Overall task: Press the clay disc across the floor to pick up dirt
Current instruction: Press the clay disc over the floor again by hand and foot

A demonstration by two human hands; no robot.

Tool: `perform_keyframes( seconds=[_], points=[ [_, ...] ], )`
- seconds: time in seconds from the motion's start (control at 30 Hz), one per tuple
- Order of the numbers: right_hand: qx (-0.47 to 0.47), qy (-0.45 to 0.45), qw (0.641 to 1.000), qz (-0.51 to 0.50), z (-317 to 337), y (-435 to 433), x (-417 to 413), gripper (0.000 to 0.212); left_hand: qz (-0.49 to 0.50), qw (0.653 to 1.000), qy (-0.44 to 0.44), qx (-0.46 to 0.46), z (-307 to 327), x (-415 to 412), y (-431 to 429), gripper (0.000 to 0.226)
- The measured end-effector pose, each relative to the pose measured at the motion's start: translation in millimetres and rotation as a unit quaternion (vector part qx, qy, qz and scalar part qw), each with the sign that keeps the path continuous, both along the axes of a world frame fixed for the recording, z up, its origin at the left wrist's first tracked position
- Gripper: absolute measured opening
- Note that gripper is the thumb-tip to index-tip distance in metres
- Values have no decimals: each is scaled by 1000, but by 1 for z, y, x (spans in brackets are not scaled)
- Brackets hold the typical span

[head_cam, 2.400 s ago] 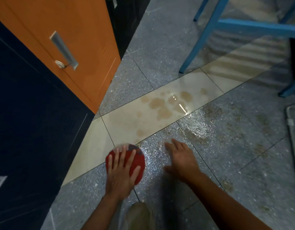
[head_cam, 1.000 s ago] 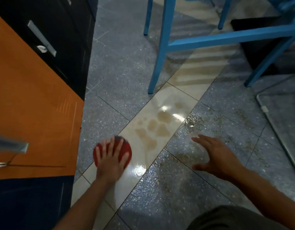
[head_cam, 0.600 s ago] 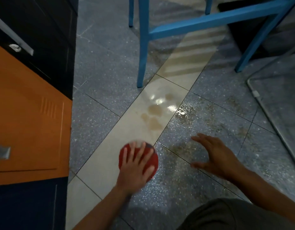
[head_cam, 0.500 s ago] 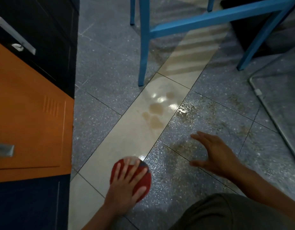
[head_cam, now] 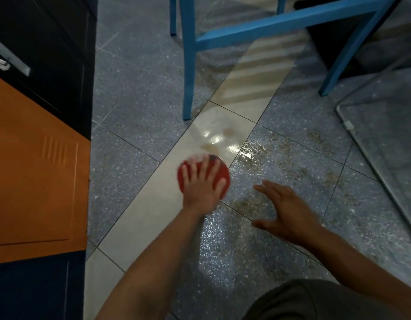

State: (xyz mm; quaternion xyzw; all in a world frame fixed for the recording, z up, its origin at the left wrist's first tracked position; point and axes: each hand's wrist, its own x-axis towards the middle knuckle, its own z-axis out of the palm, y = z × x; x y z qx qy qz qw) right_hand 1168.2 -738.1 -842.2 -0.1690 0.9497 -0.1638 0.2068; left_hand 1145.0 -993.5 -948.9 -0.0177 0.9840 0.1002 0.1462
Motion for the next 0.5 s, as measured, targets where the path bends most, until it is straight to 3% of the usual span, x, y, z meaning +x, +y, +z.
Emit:
perform_keyframes(
  seconds=[0.1,0.23,0.33,0.5],
  points=[
    [3,-2,1000,-8,1,-2,-1,97,-130,991,14,38,0,87,17,68],
    [-5,-5,999,-32,2,3,-2,92,-224,974,18,9,1,168,-36,71],
    [-18,-4,999,-47,1,7,0,91,-153,988,4,-13,0,135,-86,72],
    [-12,-1,998,-55,-2,8,5,90,120,993,-3,-16,1,-18,-73,71]
  ],
)
